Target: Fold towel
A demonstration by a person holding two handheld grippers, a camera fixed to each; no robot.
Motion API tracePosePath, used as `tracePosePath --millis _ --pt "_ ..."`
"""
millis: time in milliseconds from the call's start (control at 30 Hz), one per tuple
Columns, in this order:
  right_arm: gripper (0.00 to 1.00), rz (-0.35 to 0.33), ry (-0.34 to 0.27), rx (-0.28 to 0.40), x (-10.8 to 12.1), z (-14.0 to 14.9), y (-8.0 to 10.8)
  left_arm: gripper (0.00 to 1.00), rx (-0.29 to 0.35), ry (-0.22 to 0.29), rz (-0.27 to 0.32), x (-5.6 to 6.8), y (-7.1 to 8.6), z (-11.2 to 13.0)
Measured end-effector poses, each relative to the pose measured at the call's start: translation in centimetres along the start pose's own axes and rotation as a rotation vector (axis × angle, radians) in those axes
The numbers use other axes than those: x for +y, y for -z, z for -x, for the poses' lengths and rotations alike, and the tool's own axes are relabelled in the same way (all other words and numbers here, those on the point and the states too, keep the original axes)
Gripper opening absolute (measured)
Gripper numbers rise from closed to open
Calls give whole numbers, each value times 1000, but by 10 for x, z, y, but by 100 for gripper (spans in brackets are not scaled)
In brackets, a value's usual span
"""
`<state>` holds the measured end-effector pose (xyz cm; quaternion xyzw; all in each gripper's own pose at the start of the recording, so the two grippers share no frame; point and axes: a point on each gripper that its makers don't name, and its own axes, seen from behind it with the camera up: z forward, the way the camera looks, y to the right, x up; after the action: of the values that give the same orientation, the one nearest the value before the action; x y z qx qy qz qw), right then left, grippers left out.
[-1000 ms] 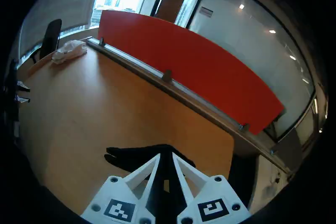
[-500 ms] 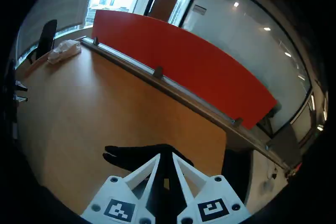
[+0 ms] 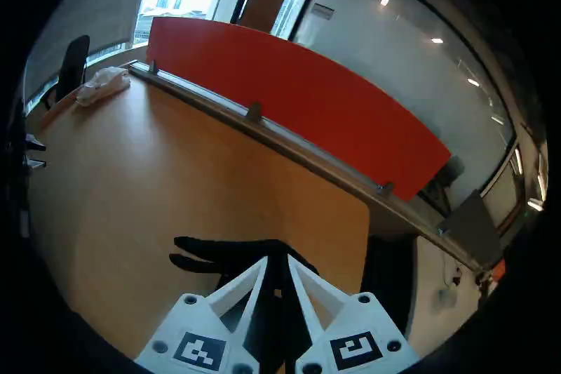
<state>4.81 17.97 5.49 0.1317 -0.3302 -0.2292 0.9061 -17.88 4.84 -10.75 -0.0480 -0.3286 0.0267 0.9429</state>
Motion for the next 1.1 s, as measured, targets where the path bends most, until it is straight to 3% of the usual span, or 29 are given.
tracePosePath --millis 500,867,1100 --pt "5 25 -55 -55 -2 61 31 100 -3 -18 14 4 1 -2" --pt "5 47 -68 -96 6 97 39 100 -3 -25 18 6 1 -2" --pt "5 55 -72 -96 12 100 39 100 -9 -29 17 7 1 0"
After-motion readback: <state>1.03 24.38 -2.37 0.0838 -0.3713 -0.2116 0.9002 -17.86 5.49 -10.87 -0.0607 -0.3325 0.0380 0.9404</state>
